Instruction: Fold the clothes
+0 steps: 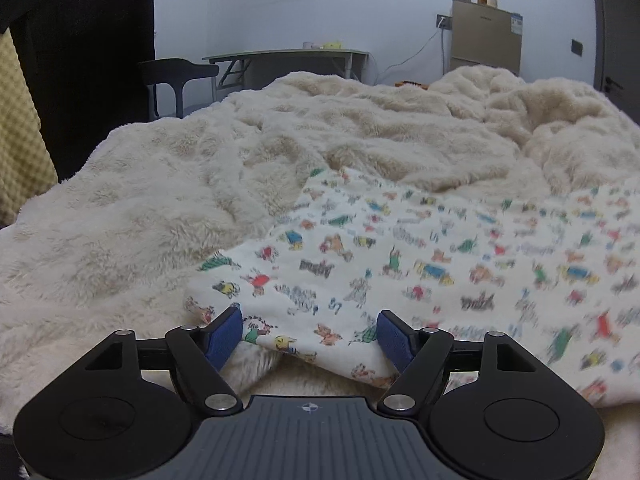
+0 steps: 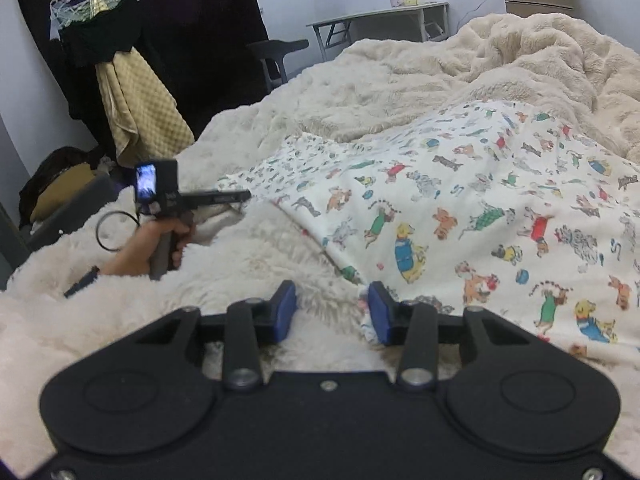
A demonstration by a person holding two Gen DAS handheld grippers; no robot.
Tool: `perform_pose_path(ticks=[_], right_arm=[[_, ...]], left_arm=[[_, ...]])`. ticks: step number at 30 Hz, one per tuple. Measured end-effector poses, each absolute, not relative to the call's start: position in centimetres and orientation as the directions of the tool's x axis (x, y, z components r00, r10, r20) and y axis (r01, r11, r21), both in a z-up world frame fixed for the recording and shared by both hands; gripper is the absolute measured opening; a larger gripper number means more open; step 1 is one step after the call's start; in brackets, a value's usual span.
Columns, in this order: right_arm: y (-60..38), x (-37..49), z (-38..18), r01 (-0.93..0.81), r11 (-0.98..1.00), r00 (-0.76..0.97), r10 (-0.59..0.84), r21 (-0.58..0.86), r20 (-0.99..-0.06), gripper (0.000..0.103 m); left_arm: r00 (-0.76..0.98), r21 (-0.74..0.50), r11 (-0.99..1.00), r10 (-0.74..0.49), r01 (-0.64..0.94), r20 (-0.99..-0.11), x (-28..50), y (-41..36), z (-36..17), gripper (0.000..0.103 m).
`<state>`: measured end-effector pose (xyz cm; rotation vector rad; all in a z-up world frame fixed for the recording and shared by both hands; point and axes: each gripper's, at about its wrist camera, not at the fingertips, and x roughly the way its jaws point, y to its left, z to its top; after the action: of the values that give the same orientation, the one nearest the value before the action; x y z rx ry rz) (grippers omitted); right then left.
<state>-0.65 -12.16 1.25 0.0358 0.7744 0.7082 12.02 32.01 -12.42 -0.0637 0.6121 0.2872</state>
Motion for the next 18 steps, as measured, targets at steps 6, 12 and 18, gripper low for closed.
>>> perform_pose_path(ticks=[6,12,18], right_arm=[[-12.3,-0.3,1.0,-0.569,0.768,0.497,0.605,0.293,-0.622,0.04],[-12.3,-0.2,0.9,-0.569,0.767,0.498,0.609,0.297,-0.618,0.04],[-12.3,-0.2,1.0,-0.573,0.766,0.497,0.607,0.29,-0.62,0.04]], left_arm=[[0.774,0.022,0.961,0.235,-0.275,-0.588,12.3,32.0,-13.7,0.076],[0.775,0.009,0.961,0.228,-0.276,-0.59,12.2,32.1,-14.1,0.078],[0.774,0.008,0.962,0.225,-0.274,-0.592,12.3,32.2,-14.1,0.079]])
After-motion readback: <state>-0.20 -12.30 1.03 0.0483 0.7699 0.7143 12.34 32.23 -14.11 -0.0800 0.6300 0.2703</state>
